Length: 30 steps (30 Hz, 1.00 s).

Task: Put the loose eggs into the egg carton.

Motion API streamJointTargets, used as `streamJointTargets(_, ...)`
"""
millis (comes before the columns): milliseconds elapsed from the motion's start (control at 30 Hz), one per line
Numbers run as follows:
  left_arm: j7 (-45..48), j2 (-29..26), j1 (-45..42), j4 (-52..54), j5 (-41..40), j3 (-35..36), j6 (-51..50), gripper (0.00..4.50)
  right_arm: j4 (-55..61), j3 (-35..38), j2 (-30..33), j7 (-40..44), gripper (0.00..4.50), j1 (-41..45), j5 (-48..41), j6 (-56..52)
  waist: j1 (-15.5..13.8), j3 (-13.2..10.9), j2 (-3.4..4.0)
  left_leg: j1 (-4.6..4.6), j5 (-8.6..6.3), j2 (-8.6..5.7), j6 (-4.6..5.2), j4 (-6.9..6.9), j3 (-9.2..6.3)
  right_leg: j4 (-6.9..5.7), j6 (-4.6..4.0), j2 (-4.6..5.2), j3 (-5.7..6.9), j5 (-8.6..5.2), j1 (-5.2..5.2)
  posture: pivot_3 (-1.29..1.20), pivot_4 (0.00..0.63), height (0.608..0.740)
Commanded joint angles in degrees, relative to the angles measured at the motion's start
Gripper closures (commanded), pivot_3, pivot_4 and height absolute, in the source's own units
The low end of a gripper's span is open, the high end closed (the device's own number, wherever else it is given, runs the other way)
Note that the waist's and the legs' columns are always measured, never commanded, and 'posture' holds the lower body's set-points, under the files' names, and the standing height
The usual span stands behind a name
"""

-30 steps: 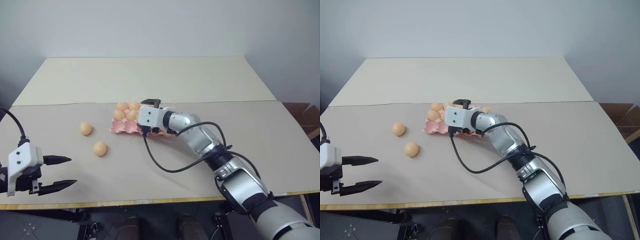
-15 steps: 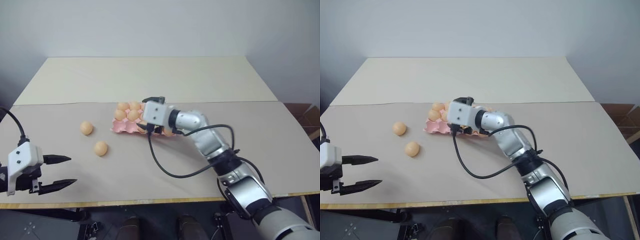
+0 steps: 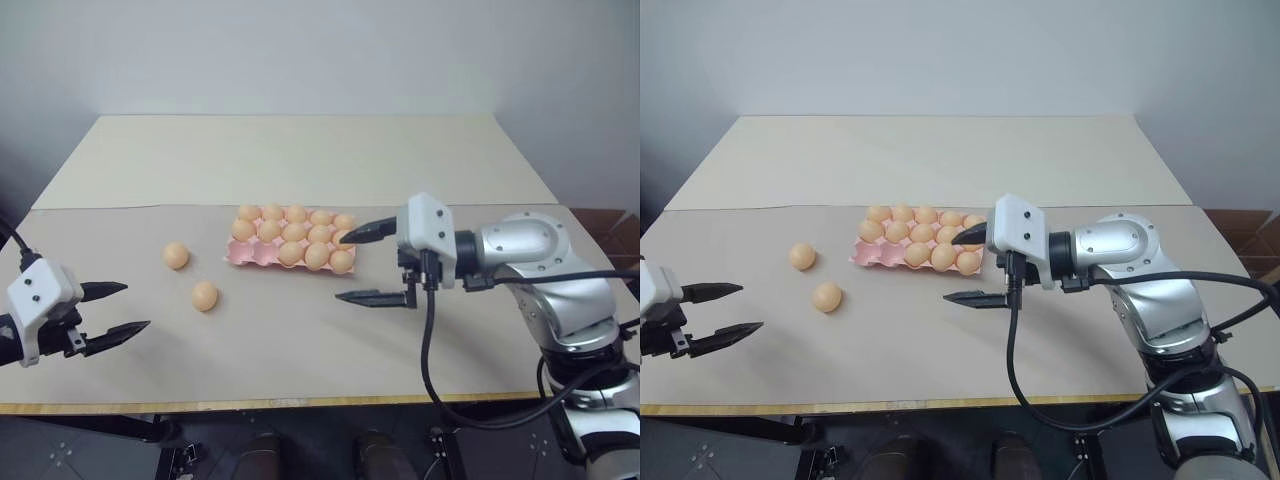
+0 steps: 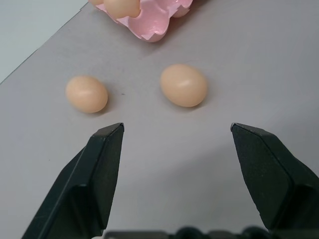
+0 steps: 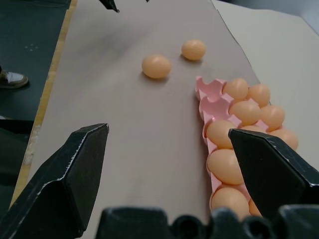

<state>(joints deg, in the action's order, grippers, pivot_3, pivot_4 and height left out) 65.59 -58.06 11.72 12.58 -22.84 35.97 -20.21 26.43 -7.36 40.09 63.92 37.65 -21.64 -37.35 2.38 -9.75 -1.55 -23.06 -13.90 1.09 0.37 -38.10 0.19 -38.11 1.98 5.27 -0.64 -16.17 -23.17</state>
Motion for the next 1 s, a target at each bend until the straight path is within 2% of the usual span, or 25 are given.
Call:
streamJointTargets(33,-3.5,0.7,-2.0,-0.1,0.6,-0.5,0.0,0.77,2.7,0.9,0.8,-2.2,0.02,-0.4,-0.5,-0.1,-0.1,0.0,0.0,0.0,0.0,0.0,0.0,0.0,-0.01,0.0,0.0,0.0,0.01,0.0,0.0,0.0,0.15,0.74)
streamJointTargets(267,-22.9,6.1,-17.6,-3.9,6.1,-9.0,-7.1,0.77,3.4,-1.2,0.5,-5.8,0.02,-1.6,1.2,1.4,-1.3,0.0,-0.06,-0.05,0.01,-0.11,0.0,-0.06,-0.03,0.01,0.08,0.01,0.03,0.05,0.02,0.0,0.15,0.74)
streamJointTargets(433,-32.6,13.0,-29.2,-8.6,6.8,-14.2,-13.0,0.77,3.8,-2.9,-0.1,-8.9,0.02,-2.3,3.8,3.0,-1.8,0.0,-0.09,-0.19,0.01,-0.16,0.0,-0.16,-0.03,0.01,0.15,0.03,0.03,0.09,-0.05,0.0,0.15,0.74)
streamJointTargets(767,-36.5,19.0,-41.0,-25.8,12.7,-24.6,-9.0,0.77,7.7,-2.8,-1.7,-14.1,0.02,-3.0,4.4,0.6,-1.7,0.0,-0.12,-0.2,0.01,-0.2,0.0,-0.22,-0.05,-0.01,0.18,0.01,0.05,0.1,-0.04,0.0,0.15,0.74)
streamJointTargets(1000,-37.0,20.6,-46.3,-36.2,15.2,-27.5,-7.7,0.77,10.5,-1.8,-1.1,-16.5,0.02,-4.7,4.0,-1.6,-1.7,0.1,-0.14,-0.22,0.01,-0.21,0.01,-0.23,-0.04,0.01,0.19,0.01,0.04,0.11,-0.04,0.0,0.15,0.74)
